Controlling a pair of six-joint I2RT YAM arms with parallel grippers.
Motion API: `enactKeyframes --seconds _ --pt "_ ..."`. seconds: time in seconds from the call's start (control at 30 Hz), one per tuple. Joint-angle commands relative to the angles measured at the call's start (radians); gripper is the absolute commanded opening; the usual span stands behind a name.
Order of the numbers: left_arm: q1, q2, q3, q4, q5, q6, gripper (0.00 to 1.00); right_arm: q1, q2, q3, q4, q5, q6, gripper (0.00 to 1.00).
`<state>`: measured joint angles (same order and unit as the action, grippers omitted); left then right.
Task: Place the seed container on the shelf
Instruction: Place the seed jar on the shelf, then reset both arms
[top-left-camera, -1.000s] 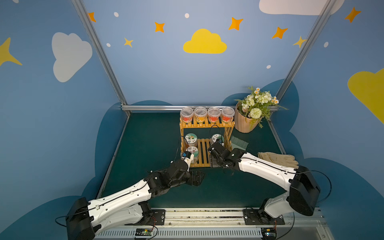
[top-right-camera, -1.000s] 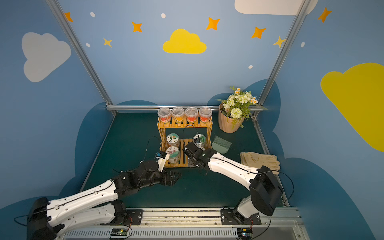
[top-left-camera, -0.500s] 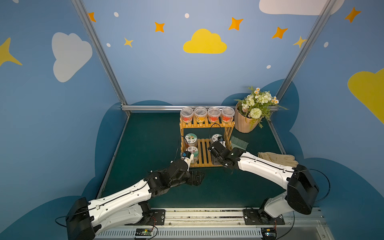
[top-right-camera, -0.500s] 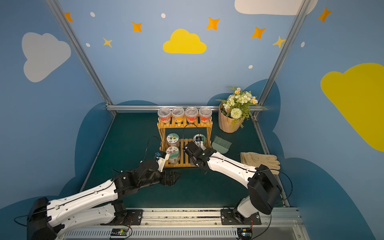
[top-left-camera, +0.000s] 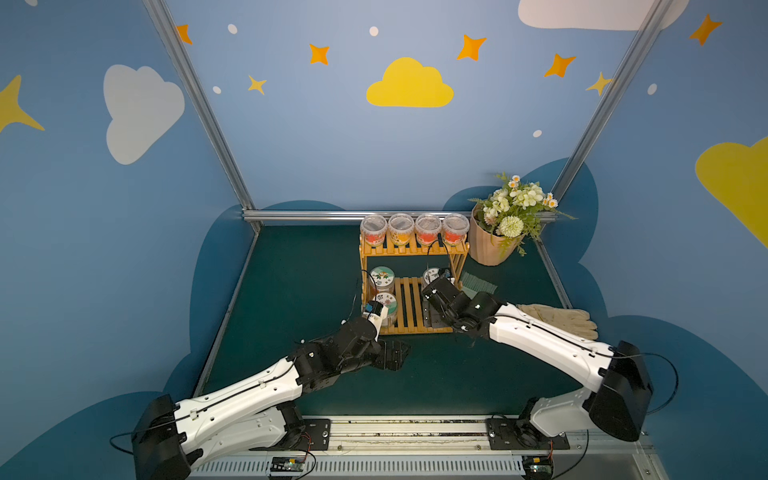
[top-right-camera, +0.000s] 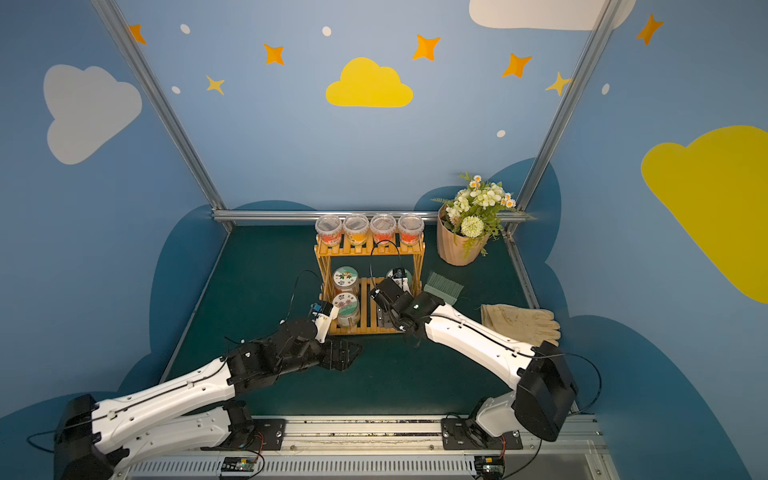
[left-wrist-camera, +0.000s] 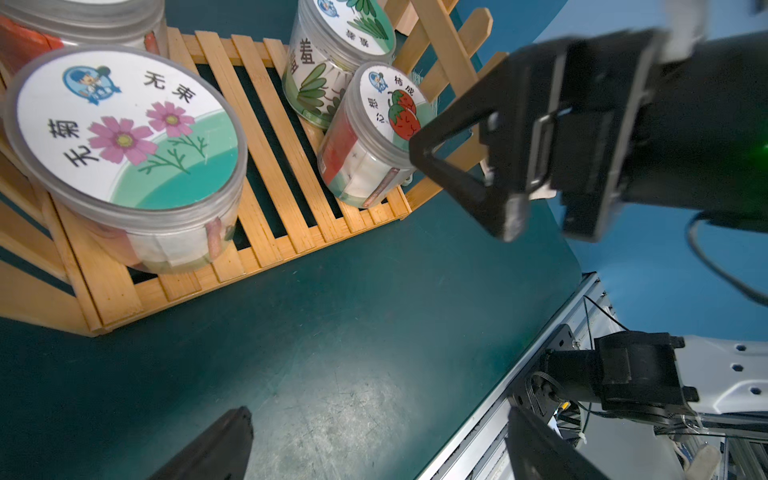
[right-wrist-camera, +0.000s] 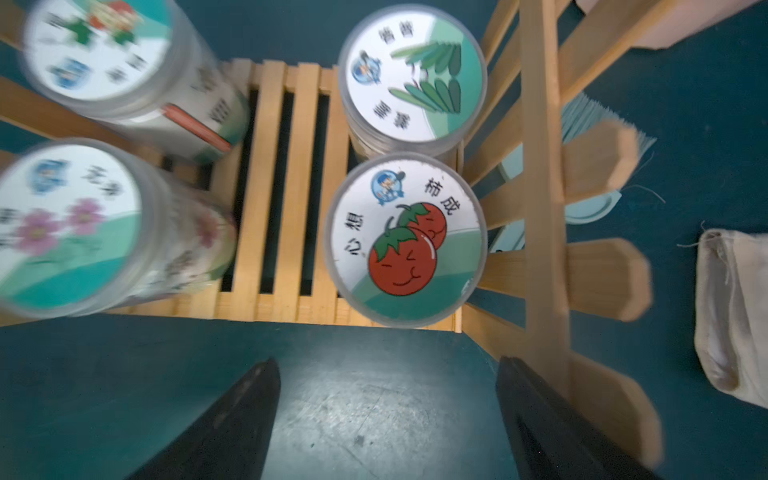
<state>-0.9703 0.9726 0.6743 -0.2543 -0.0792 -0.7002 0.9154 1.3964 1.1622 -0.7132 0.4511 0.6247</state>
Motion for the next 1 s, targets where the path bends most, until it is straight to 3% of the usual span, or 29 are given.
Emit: enactKeyframes --seconds 0.0,0.23,0.47,0.57,0.7,0.83,0.97 --pt "0.004 -0.016 0.033 -0.007 -0.01 0.007 1.0 0.016 -0.084 0.039 -0.064 -0.024 -0.017 0.89" --pt "0.006 -0.001 0.041 -0.026 -0.004 0.008 1.0 0.02 -0.222 -0.18 0.174 -0.035 0.013 0.79" --pt "0.006 -0.039 0.035 -0.056 -0.024 0.035 1.0 0.027 -0.322 -0.182 0.099 -0.034 -0.003 0.87" --pt "0.007 -0.087 0.037 -0.117 -0.083 0.066 1.0 0.027 -0.427 -0.197 0.074 0.071 -0.072 0.92" --pt "0.056 -0.165 0.036 -0.202 -0.166 0.079 1.0 0.013 -0.613 -0.314 0.218 0.26 -0.286 0.98" --pt "0.15 -0.236 0.024 -0.221 -0.23 0.11 1.0 -0.087 -0.733 -0.442 0.426 0.339 -0.497 0.98" --pt "0.303 -0.257 0.035 -0.215 -0.23 0.182 1.0 -0.358 -0.701 -0.484 0.418 0.188 -0.44 0.98"
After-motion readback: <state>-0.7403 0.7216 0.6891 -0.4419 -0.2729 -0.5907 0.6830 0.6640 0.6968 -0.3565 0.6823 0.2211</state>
